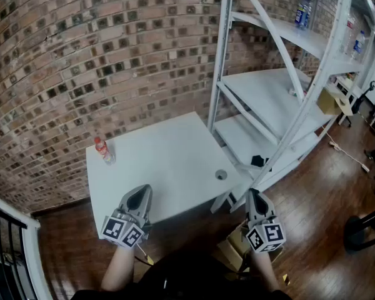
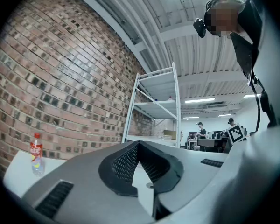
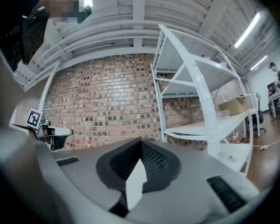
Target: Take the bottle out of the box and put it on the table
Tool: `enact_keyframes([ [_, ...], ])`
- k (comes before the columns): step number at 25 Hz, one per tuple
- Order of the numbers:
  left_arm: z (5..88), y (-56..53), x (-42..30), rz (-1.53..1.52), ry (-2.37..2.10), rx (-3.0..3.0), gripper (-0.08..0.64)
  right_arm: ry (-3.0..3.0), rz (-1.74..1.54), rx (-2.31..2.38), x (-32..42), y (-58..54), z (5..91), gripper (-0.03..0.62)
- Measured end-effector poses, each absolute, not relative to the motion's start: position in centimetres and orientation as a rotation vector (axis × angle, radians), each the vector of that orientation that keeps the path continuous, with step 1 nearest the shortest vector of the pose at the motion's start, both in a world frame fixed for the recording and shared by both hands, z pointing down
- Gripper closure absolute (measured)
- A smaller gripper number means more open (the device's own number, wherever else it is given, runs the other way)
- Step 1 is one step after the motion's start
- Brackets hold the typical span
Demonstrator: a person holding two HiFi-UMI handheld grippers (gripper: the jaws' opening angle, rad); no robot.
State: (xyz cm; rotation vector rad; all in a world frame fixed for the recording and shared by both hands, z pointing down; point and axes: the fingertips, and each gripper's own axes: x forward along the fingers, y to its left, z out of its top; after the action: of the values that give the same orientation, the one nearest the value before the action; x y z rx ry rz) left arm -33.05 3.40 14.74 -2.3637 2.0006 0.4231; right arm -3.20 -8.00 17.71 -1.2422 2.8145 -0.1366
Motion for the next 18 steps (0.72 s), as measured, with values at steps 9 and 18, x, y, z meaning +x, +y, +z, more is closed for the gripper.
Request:
enact_keyframes([
  [9, 15.2, -3.2, -21.1, 0.399, 1.746, -2.605, 0.563, 2.637, -0.153, -1.577, 11.9, -7.5, 18.6, 0.589],
  [18, 15.0, -7.4, -6.3, 0.363, 1.404, -2.824, 0.563, 2.488, -0.167, -1.849, 25.0, -4.1, 19.2, 0.589],
])
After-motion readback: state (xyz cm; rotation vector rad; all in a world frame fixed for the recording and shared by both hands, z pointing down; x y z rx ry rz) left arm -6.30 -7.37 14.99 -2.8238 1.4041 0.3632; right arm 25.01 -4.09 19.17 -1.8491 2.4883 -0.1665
